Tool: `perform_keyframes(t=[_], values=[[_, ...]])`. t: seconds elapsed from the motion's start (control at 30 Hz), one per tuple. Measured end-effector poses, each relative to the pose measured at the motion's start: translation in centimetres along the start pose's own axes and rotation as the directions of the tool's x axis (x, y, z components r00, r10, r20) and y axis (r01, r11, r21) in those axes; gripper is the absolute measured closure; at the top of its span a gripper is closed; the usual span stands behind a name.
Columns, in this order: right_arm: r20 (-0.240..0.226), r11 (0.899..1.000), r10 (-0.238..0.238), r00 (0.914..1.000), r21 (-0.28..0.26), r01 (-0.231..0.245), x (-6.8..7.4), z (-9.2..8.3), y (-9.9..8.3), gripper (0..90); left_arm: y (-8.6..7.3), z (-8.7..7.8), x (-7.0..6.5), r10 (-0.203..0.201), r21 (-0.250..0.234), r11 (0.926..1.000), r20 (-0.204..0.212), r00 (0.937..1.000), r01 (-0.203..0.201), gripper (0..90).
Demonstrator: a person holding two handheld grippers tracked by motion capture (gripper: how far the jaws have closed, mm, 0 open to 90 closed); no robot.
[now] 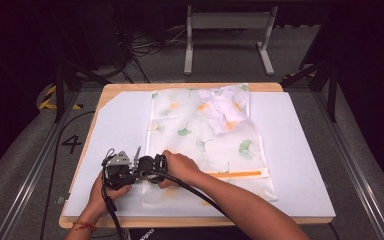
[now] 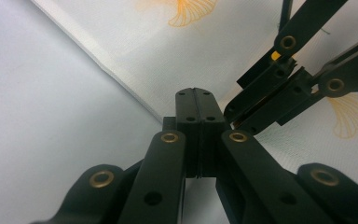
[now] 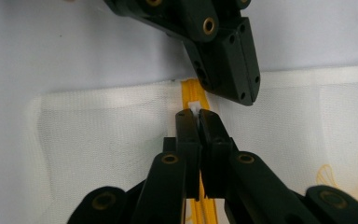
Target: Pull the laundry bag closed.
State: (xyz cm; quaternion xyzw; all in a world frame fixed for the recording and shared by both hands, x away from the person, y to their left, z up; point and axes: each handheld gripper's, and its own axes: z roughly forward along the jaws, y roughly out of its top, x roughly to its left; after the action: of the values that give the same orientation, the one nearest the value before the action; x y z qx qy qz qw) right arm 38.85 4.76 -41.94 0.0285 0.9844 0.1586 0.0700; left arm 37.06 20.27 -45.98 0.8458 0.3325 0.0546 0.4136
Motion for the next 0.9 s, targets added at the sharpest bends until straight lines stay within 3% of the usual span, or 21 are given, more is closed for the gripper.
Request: perform_keyframes(t=[0.67,0.9], values=[[0.02,0.999,-0.035,0.9992,-0.038,0.036,0.2,-0.3,-0.9,89.8,0.0,0.0,0.2,-0.012,0.0,0.9999,0.009,0.9999,0.012,90.0],[0.004,0.998,-0.025,0.9997,-0.049,0.025,0.1,-0.4,-1.2,90.0,0.0,0.0,0.2,-0.013,0.001,0.9999,0.013,0.9998,0.013,90.0]])
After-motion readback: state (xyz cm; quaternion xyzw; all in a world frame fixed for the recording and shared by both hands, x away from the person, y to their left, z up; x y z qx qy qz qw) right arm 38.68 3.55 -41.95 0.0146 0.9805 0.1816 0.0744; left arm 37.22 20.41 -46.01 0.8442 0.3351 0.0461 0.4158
